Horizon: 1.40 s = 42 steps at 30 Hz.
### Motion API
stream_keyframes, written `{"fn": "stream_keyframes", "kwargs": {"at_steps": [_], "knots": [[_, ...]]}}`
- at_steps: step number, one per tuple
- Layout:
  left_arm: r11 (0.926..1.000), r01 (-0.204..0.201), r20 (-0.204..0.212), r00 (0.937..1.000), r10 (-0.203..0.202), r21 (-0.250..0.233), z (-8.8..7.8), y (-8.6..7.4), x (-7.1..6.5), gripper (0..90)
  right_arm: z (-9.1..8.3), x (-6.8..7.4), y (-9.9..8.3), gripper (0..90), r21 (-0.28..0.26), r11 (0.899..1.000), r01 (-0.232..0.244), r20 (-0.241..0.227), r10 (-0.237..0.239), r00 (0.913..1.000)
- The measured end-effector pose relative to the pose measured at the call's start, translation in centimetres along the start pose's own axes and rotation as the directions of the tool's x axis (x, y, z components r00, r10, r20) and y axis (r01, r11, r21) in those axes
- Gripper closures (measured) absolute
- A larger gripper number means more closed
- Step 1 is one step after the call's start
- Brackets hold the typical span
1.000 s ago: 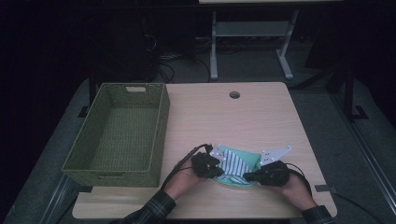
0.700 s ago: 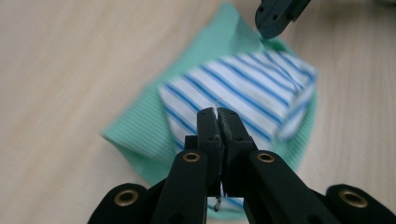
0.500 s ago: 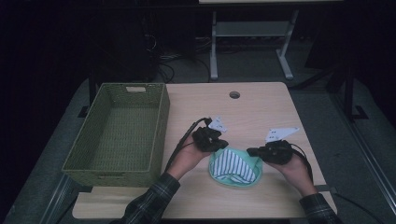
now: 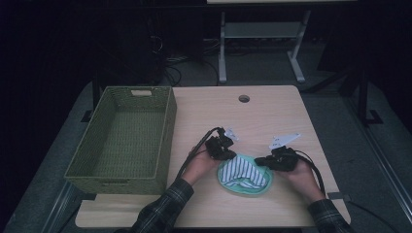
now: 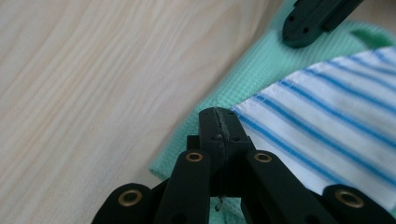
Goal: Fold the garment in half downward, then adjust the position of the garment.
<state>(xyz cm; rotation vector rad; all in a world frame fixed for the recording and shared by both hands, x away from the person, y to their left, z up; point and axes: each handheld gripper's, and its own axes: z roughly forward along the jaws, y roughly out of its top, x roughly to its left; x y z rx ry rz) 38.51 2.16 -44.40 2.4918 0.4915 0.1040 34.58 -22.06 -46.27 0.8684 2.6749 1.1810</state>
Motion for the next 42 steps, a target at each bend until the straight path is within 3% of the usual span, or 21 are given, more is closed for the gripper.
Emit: {"fn": "stream_keyframes", "kwargs": {"at_steps": [4, 10, 12, 18, 22, 23, 30, 37, 42], "knots": [[0.9999, 0.012, 0.004, 0.9999, -0.012, -0.001, 0.5, -0.4, 0.1, 89.7, 0.3, 0.0, -0.2, 90.0, 0.02, 1.0, 0.001, -0.001, -0.001, 1.0], [1.0, -0.001, 0.005, 1.0, 0.001, -0.003, 0.5, -0.5, 0.2, 89.7, 0.3, 0.4, -0.4, 90.0, 0.017, 1.0, 0.002, 0.008, -0.002, 1.0], [0.9992, 0.028, 0.013, 0.9995, -0.028, -0.03, 0.0, -0.5, 0.3, 89.6, -0.1, 0.1, -0.3, 90.0, -0.012, 1.0, -0.009, 0.0, 0.009, 1.0], [0.9945, 0.049, 0.031, 0.9984, -0.046, -0.092, -1.4, -0.5, -0.1, 89.6, -1.2, -0.5, 0.4, 90.0, -0.067, 0.998, -0.021, 0.021, 0.023, 0.9995], [0.9902, 0.056, 0.048, 0.9976, -0.05, -0.128, -2.6, -0.8, -1.0, 89.7, -1.4, -1.0, 1.0, 90.0, -0.076, 0.997, -0.032, 0.039, 0.035, 0.9986], [0.9872, 0.066, 0.069, 0.9961, -0.056, -0.145, -3.1, -1.1, -1.6, 89.6, -1.3, -1.3, 1.4, 90.0, -0.075, 0.997, -0.03, 0.042, 0.033, 0.9986], [0.9849, 0.055, 0.099, 0.9943, -0.039, -0.164, -4.0, -2.1, -3.8, 89.6, -0.4, -2.1, 2.3, 89.9, -0.058, 0.998, -0.028, 0.047, 0.031, 0.9984], [0.9871, 0.041, 0.145, 0.9893, -0.019, -0.155, -3.8, -3.2, -6.1, 89.6, 0.7, -2.7, 2.9, 89.3, -0.045, 0.998, -0.034, 0.042, 0.036, 0.9985], [0.9903, 0.021, 0.189, 0.9819, 0.005, -0.137, -2.9, -3.2, -7.5, 89.5, 1.4, -2.8, 2.9, 89.3, -0.021, 1.0, -0.018, 0.045, 0.019, 0.9988]]}}
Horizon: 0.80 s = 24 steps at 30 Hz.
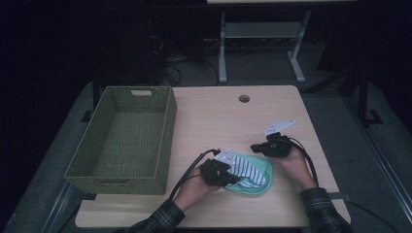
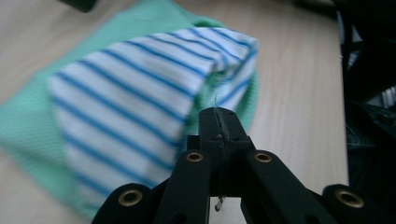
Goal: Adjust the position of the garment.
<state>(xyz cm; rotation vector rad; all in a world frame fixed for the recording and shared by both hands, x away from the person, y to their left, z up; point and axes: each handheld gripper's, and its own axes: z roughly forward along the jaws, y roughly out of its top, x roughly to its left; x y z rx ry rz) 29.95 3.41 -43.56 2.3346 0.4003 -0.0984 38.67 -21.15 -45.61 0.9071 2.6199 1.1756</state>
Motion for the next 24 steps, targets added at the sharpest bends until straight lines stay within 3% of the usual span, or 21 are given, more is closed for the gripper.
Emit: {"fn": "stream_keyframes", "kwargs": {"at_steps": [6, 11, 18, 24], "knots": [[0.9986, -0.035, 0.052, 0.9981, 0.033, 0.039, 1.7, 0.1, -1.4, 89.3, 0.4, -0.1, -0.4, 89.8, 0.031, 0.999, -0.008, -0.005, 0.009, 1.0], [0.9974, -0.026, 0.057, 0.9981, 0.022, 0.066, 2.6, -0.3, -1.4, 89.3, 0.5, 0.1, -0.5, 89.9, 0.048, 0.999, -0.004, -0.019, 0.005, 0.9998], [0.995, -0.042, 0.029, 0.9988, 0.039, 0.091, 2.8, -0.5, -0.9, 89.4, 0.7, 0.2, -0.9, 89.9, 0.077, 0.997, 0.012, -0.028, -0.009, 0.9996], [0.9922, -0.058, -0.021, 0.9979, 0.061, 0.11, 2.6, -0.6, -0.5, 89.3, 0.2, 0.3, -1.1, 90.0, 0.089, 0.996, 0.001, -0.025, 0.002, 0.9997]]}}
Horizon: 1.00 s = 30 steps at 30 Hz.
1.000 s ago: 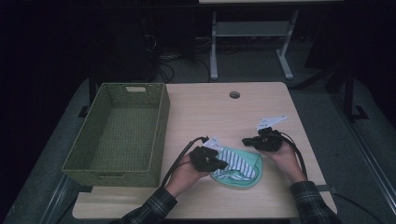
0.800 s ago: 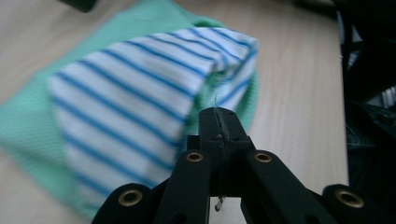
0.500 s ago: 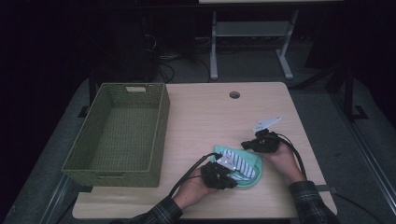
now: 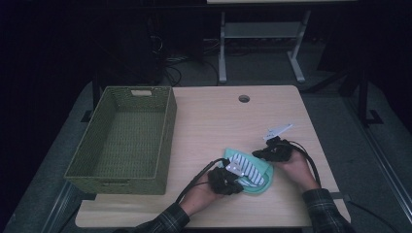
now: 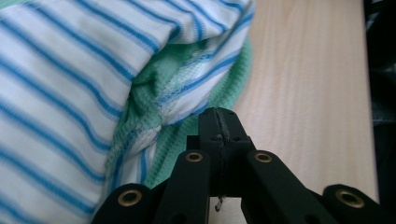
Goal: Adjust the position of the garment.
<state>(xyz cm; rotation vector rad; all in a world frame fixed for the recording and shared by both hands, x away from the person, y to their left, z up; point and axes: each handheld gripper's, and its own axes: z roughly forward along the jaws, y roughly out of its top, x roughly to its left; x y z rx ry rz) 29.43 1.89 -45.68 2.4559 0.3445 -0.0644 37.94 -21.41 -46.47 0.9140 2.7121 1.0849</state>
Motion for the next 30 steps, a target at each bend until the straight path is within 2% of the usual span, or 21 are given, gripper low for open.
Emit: {"fn": "stream_keyframes", "kwargs": {"at_steps": [11, 15, 23, 24, 28, 29, 30], "knots": [[0.9992, 0.039, -0.049, 0.998, -0.039, -0.009, -0.8, -0.6, 1.4, 89.4, -1.1, 0.5, -1.2, 89.9, 0.007, 1.0, -0.005, -0.001, 0.005, 1.0], [0.9981, 0.058, -0.065, 0.9961, -0.059, -0.018, -1.2, -0.9, 2.1, 89.3, -1.5, 1.0, -1.6, 89.9, 0.005, 1.0, 0.009, -0.001, -0.009, 1.0], [0.9963, 0.084, -0.106, 0.9907, -0.085, -0.016, -2.2, -1.5, 3.7, 89.4, -2.2, 2.0, -2.4, 89.9, 0.006, 1.0, 0.0, -0.016, 0.0, 0.9999], [0.9948, 0.098, -0.108, 0.9891, -0.1, -0.029, -2.3, -1.6, 3.8, 89.4, -2.3, 2.2, -2.5, 89.9, 0.007, 1.0, 0.006, -0.02, -0.006, 0.9998], [0.9955, 0.093, -0.127, 0.9874, -0.095, -0.02, -2.6, -1.8, 4.5, 89.4, -2.5, 3.0, -3.0, 89.9, 0.007, 1.0, 0.009, -0.03, -0.009, 0.9995], [0.9942, 0.103, -0.131, 0.9857, -0.106, -0.03, -2.5, -1.9, 4.6, 89.4, -2.5, 3.2, -3.1, 89.9, 0.006, 1.0, 0.01, -0.036, -0.01, 0.9993], [0.9957, 0.091, -0.138, 0.9862, -0.092, -0.019, -2.6, -1.8, 4.8, 89.4, -2.5, 3.4, -3.2, 89.9, 0.007, 1.0, 0.016, -0.033, -0.016, 0.9993]]}}
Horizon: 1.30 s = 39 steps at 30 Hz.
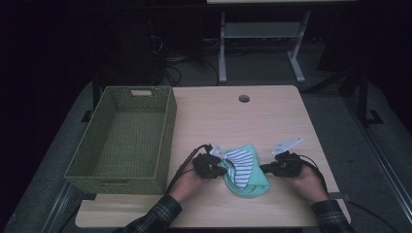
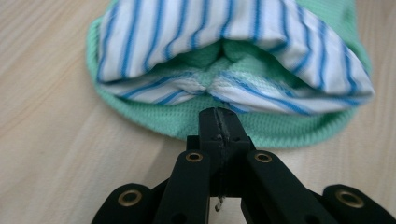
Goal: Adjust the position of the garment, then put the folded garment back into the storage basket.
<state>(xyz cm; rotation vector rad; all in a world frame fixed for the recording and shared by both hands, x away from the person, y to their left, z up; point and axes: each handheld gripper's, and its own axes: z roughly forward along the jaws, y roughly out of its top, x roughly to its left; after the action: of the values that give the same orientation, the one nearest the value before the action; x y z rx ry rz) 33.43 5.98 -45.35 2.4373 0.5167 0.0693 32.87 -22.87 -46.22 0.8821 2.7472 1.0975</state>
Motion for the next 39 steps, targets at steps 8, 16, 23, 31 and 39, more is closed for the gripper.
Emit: {"fn": "stream_keyframes", "kwargs": {"at_steps": [8, 16, 23, 31, 39], "knots": [[0.9998, 0.015, -0.013, 0.9998, -0.016, -0.011, -0.1, 0.0, 0.5, 89.3, -0.3, 0.7, -0.5, 89.9, -0.015, 1.0, 0.013, -0.003, -0.013, 0.9999], [0.9998, 0.009, 0.011, 0.9999, -0.008, -0.02, -1.1, 0.2, 0.8, 80.7, -0.7, 0.5, -0.8, 76.4, -0.059, 0.998, -0.01, 0.055, 0.013, 0.9984], [0.9994, 0.008, 0.023, 0.9997, -0.007, -0.032, -2.1, 0.5, 0.9, 65.8, -1.2, 0.1, -1.4, 52.1, -0.102, 0.994, -0.04, 0.138, 0.054, 0.989], [0.9989, -0.028, 0.057, 0.998, 0.03, -0.037, -3.0, 1.8, 0.9, 48.6, -2.2, -0.4, -3.1, 27.3, -0.138, 0.985, -0.101, 0.205, 0.128, 0.9703], [0.996, -0.089, 0.088, 0.9921, 0.089, -0.004, -2.8, 3.4, 1.2, 38.3, -1.7, -0.8, -3.6, 15.2, -0.132, 0.984, -0.119, 0.253, 0.15, 0.9559]]}}
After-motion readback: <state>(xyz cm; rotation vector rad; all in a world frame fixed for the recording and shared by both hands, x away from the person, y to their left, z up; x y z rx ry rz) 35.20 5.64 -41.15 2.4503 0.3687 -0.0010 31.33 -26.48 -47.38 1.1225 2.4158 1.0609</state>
